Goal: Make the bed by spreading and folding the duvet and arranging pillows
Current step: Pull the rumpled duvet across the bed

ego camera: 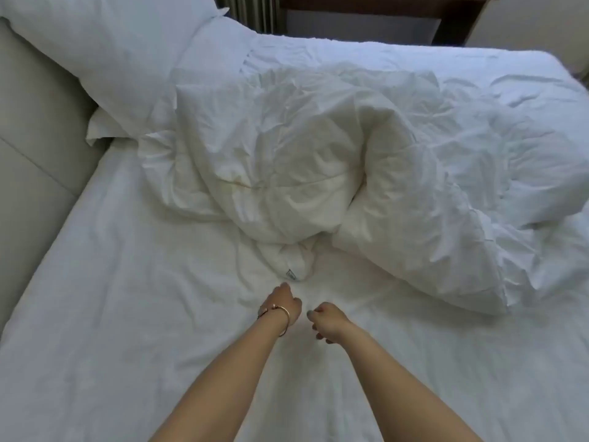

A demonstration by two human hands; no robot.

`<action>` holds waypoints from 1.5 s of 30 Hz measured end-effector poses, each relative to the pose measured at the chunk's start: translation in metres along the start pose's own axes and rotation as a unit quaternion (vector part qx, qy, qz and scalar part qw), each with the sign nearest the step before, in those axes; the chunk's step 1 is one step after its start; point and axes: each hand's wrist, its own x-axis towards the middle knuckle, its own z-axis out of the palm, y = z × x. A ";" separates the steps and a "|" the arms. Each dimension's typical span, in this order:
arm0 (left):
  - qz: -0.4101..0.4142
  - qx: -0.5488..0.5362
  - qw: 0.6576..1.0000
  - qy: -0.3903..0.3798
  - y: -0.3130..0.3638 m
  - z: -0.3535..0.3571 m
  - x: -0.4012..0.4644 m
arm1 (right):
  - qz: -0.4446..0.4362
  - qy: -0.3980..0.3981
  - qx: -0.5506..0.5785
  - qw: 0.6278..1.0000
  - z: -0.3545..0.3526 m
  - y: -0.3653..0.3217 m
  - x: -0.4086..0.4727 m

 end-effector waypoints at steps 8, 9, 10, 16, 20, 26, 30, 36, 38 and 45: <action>-0.027 -0.232 0.961 0.146 0.017 -0.011 0.070 | 0.014 0.035 0.034 0.999 -0.005 -0.006 0.024; -0.034 -0.252 0.956 0.149 0.019 -0.010 0.074 | 0.017 0.034 0.029 0.999 -0.006 -0.002 0.027; -0.039 -0.274 0.948 0.154 0.021 -0.008 0.078 | 0.021 0.034 0.025 0.999 -0.007 0.002 0.030; -0.040 -0.389 0.903 0.177 0.023 -0.013 0.076 | 0.020 0.056 0.011 0.998 -0.014 0.009 0.030; 0.024 -0.316 0.939 0.132 0.005 -0.018 0.046 | 0.014 0.086 0.034 0.996 -0.010 0.012 0.015; 0.085 -0.210 0.963 0.146 -0.033 -0.030 -0.060 | -0.036 0.122 0.062 0.990 0.007 0.012 -0.037; 0.089 -0.187 0.962 0.180 -0.069 -0.013 -0.152 | -0.102 0.120 0.053 0.986 0.027 0.018 -0.083; 0.071 0.100 0.952 0.282 -0.140 0.006 -0.237 | -0.184 0.077 -0.033 0.979 0.066 0.029 -0.126; 0.120 0.266 0.904 0.312 -0.165 0.014 -0.254 | -0.207 0.075 -0.085 0.972 0.081 0.031 -0.136; 0.047 0.191 0.980 0.014 -0.196 0.009 -0.275 | -0.212 0.017 -0.123 0.969 0.120 0.019 -0.151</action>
